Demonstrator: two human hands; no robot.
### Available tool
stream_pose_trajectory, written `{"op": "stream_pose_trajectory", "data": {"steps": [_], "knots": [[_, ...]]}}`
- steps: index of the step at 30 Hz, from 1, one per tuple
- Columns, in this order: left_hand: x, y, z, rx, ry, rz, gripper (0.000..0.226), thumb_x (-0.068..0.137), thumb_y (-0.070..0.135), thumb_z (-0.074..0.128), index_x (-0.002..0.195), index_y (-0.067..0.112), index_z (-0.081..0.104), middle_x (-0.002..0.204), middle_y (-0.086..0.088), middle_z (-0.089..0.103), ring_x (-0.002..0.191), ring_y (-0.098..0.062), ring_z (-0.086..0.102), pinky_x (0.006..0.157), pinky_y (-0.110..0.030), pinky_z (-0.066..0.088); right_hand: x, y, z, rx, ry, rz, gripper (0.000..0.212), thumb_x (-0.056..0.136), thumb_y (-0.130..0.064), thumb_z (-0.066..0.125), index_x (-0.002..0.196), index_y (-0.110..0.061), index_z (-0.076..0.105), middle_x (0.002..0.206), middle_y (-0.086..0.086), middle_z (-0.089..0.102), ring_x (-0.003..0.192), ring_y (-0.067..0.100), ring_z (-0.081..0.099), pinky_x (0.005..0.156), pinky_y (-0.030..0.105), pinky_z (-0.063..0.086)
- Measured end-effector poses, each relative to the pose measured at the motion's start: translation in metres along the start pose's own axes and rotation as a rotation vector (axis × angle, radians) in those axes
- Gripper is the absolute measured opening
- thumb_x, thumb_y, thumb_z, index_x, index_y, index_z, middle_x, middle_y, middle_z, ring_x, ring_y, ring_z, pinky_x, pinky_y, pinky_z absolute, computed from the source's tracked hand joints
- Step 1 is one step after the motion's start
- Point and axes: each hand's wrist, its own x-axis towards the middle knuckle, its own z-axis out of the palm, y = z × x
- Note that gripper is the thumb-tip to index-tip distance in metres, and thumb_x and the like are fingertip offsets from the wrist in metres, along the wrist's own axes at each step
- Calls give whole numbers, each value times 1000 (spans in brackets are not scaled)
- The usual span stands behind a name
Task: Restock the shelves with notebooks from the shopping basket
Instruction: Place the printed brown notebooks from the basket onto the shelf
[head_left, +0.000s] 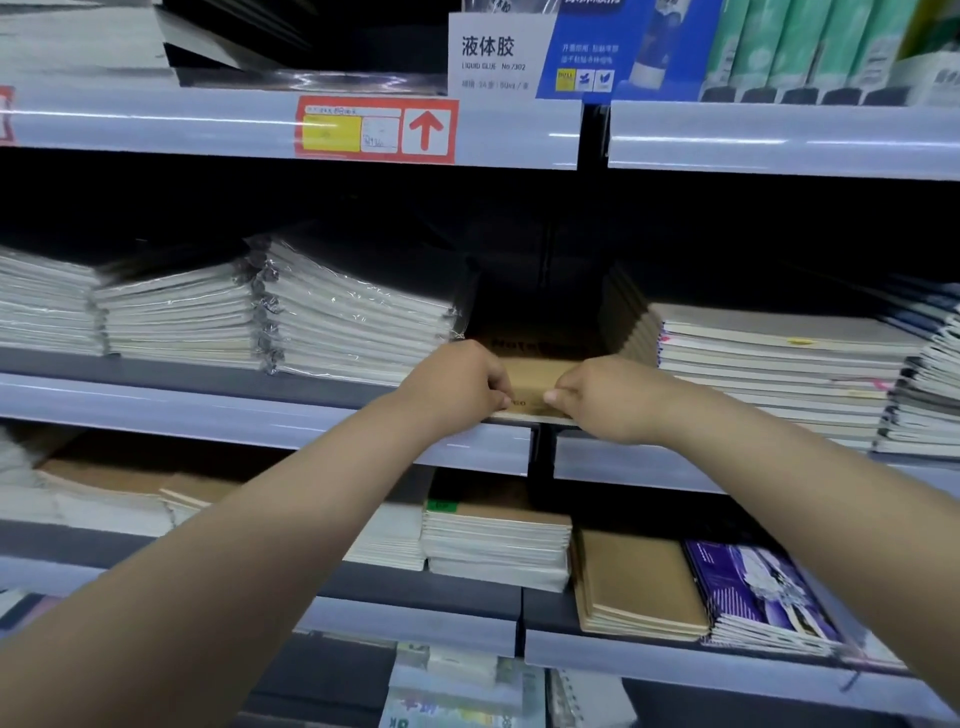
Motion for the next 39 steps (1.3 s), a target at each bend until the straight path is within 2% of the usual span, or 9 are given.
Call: {"op": "stream_pose_trajectory", "data": {"steps": [3,5,8,13,19,23,29,35,39], "knots": [[8,2,-1,-77,-46,-26,5,82,19,75,86,20,77,77,14,66,78,-5,62,66,-18,50,3,2,0,33,-12,-18,31,101,-33,45,78,-17,59,82,2,57,86,23,53,70,30,39],[12,2,-4,-76,-90,-33,7,79,21,78,85,24,76,78,17,67,76,0,62,65,-13,47,4,4,-2,36,6,-39,12,93,-25,59,99,-18,68,100,3,64,95,23,57,79,31,47],[18,0,-8,-69,-156,-28,14,74,26,82,86,27,75,81,17,68,77,3,62,67,-11,44,5,4,-3,19,21,-33,25,83,-17,71,108,-19,67,106,2,63,98,23,59,84,33,50],[25,-3,-4,-4,-141,9,19,74,27,82,93,25,76,84,19,67,77,5,59,67,-10,41,18,-3,2,-41,101,9,23,87,-5,62,108,-11,67,106,9,64,92,27,61,68,28,44],[33,-7,16,15,-37,-12,22,86,21,72,107,16,73,105,2,70,98,-13,62,82,-20,43,34,-3,9,-44,145,85,34,85,5,51,115,-9,62,100,10,58,81,27,52,68,30,44],[37,-7,23,22,31,-59,25,90,21,68,114,15,71,114,-3,67,103,-15,59,82,-19,38,41,-2,9,-33,177,104,37,87,7,46,118,-7,61,111,15,59,89,31,56,69,32,43],[41,-5,24,-11,67,-95,22,89,21,69,110,16,72,112,-2,68,102,-14,60,82,-17,38,48,4,6,10,187,131,29,92,-3,50,117,-8,64,113,15,61,98,31,59,73,31,45],[15,7,12,-217,137,-11,13,88,11,67,96,14,76,90,5,69,74,4,57,68,0,39,43,3,3,84,147,71,27,95,-11,53,119,-6,63,114,13,63,102,28,59,82,30,48],[-29,27,15,-475,373,30,17,88,3,61,96,15,72,88,8,68,85,-4,65,82,-15,50,12,-10,6,322,426,-92,21,94,-14,52,109,-12,66,105,5,63,97,21,56,73,23,35]]}}
